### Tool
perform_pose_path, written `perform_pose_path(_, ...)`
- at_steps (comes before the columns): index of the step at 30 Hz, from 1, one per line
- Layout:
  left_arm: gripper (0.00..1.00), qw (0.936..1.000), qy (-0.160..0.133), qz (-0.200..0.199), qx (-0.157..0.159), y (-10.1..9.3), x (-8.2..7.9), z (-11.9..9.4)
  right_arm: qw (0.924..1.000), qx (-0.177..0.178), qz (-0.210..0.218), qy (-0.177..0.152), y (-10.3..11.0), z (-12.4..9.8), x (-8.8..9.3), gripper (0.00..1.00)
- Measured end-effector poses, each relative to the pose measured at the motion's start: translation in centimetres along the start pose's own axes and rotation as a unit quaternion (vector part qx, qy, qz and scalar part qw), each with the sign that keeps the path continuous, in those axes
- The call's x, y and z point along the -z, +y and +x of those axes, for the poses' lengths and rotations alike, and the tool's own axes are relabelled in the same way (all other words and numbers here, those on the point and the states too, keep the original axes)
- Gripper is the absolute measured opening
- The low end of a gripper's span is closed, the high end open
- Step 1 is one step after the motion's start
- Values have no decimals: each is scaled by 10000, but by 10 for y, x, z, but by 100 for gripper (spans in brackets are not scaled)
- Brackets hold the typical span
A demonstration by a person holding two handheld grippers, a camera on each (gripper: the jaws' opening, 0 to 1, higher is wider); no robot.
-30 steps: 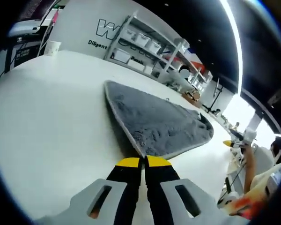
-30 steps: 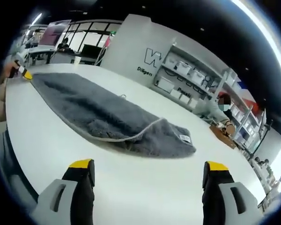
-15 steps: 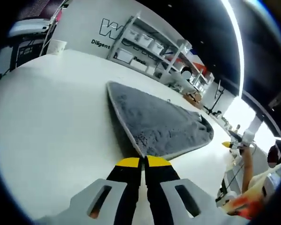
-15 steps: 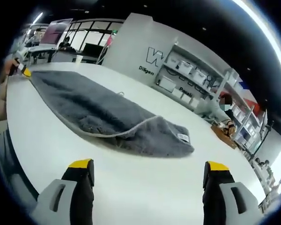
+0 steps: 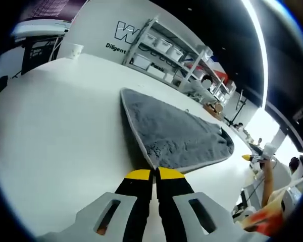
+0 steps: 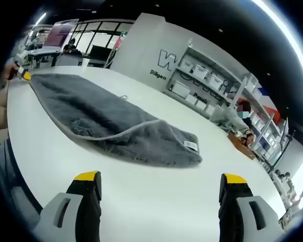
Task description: Open the folded towel by lifting each exposed corner and separating the folded layers until the towel lies flat within the target outline without major curled edges
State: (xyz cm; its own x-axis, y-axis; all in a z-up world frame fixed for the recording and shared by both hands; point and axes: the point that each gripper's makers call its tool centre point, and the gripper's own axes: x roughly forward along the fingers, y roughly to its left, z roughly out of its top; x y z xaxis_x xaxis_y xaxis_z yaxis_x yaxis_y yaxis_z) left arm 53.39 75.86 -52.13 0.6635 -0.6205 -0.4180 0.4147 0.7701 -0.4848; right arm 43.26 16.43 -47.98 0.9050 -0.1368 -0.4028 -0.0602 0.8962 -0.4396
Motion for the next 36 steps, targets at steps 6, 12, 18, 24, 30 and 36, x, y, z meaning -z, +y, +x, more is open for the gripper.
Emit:
perform_pose_path(6,2,9998,-102,-40,-142,8,-2,-14,10000,-51,0,23,3,1,1,97)
perform_pose_path(12,2,9992,-232,-117,-307,20,-4,-30,10000,-72,12,54,3,0,3,97)
perform_pose_path(18,2,9983,-313,-177,-469,30,-3,-45,10000,-66,13,54,3,-2,3,97)
perform_pose_path(24,2,9975,-261,-113,-644,35,5,-56,9999,-93,-2,61,5,-3,2,97)
perform_pose_path(30,7,9970,-447,316,-538,21,0,-58,9999,-90,-8,45,5,-2,-1,96)
perform_pose_path(36,23,9864,-339,1410,-773,16,-3,-57,9999,-123,-49,36,8,-2,-3,96)
